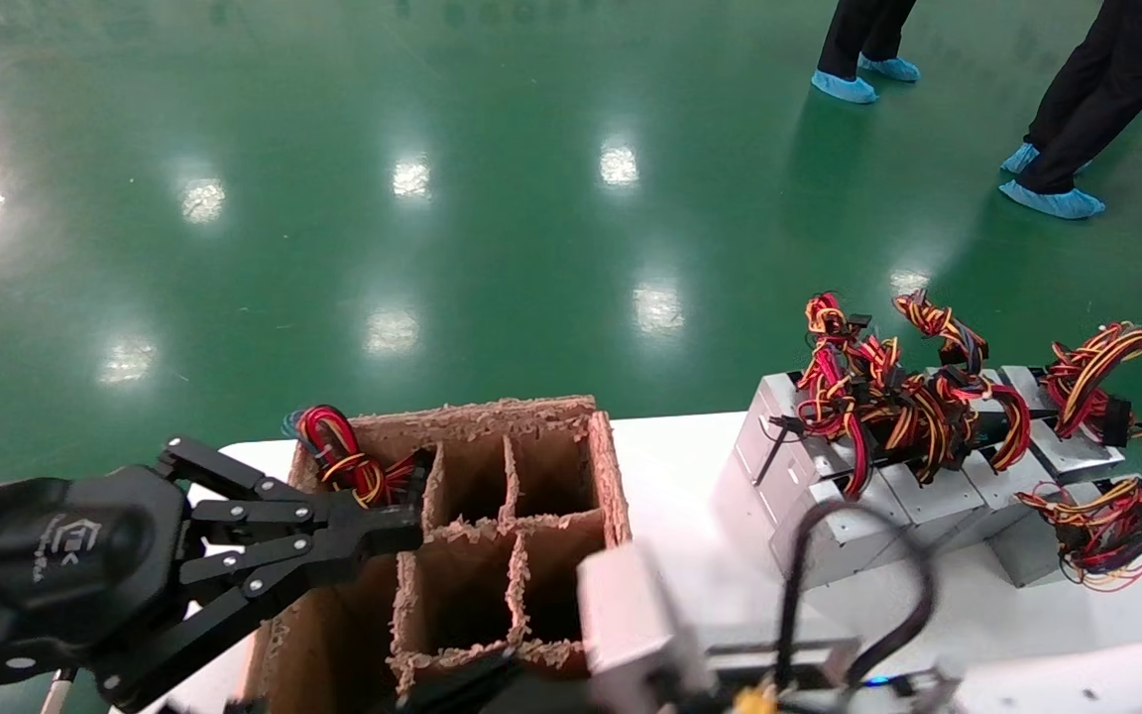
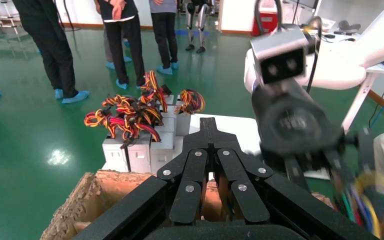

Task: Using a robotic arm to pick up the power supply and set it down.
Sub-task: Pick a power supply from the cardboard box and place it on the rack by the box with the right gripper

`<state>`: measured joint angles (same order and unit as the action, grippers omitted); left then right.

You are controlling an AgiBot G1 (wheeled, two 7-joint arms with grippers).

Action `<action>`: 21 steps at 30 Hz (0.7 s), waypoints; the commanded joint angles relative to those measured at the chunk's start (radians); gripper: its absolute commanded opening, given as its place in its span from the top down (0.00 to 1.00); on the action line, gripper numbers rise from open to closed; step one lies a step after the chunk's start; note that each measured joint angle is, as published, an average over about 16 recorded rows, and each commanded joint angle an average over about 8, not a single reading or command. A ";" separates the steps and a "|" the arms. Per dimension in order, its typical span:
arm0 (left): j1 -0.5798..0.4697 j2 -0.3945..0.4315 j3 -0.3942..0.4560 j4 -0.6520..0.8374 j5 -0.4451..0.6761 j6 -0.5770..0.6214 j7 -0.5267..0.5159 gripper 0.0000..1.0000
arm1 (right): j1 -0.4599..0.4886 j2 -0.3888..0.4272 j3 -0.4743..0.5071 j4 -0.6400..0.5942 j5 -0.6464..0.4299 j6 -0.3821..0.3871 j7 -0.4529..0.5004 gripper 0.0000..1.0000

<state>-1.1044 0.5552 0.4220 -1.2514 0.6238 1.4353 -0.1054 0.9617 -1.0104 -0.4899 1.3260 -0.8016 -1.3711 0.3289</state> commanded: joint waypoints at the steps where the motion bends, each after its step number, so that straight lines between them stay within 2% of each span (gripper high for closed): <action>1: 0.000 0.000 0.000 0.000 0.000 0.000 0.000 1.00 | -0.007 0.012 0.017 -0.004 0.036 -0.001 0.014 1.00; 13: 0.000 0.000 0.000 0.000 0.000 0.000 0.000 1.00 | 0.009 -0.003 0.089 -0.071 0.243 -0.032 0.090 1.00; 21: 0.000 0.000 0.000 0.000 0.000 0.000 0.000 1.00 | 0.045 0.007 0.128 -0.117 0.304 -0.043 0.098 1.00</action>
<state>-1.1045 0.5552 0.4220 -1.2514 0.6237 1.4353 -0.1053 1.0072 -0.9986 -0.3594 1.2120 -0.5013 -1.4099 0.4236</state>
